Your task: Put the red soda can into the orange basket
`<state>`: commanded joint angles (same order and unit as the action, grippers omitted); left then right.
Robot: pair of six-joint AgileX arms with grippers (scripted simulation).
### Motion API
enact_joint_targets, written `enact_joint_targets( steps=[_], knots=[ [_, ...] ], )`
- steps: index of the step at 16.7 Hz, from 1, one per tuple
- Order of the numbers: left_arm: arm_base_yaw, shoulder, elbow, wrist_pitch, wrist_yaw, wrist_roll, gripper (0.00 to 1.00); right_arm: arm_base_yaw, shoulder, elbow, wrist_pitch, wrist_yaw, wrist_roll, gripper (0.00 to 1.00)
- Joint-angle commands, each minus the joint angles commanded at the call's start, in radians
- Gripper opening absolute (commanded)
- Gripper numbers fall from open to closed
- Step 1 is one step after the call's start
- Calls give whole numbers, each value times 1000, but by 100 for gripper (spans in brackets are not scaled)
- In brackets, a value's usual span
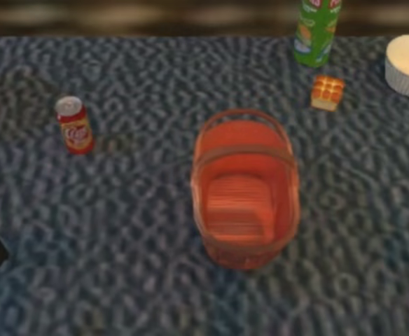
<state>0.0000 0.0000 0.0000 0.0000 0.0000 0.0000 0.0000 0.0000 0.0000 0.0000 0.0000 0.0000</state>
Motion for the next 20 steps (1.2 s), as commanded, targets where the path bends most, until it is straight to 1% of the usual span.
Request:
enact_joint_targets(
  steps=[3, 5, 9, 14, 20],
  knots=[
    [-2, 9, 8, -5, 2, 3, 100, 0, 0, 0, 0, 0, 0, 100],
    [-12, 55, 51, -31, 10, 17, 100, 0, 0, 0, 0, 0, 0, 100],
    [-39, 258, 243, -145, 29, 77, 100, 0, 0, 0, 0, 0, 0, 100],
    [-71, 668, 633, -378, 44, 191, 100, 0, 0, 0, 0, 0, 0, 100],
    [-104, 1282, 1213, -726, 46, 356, 100, 0, 0, 0, 0, 0, 0, 100]
  ],
)
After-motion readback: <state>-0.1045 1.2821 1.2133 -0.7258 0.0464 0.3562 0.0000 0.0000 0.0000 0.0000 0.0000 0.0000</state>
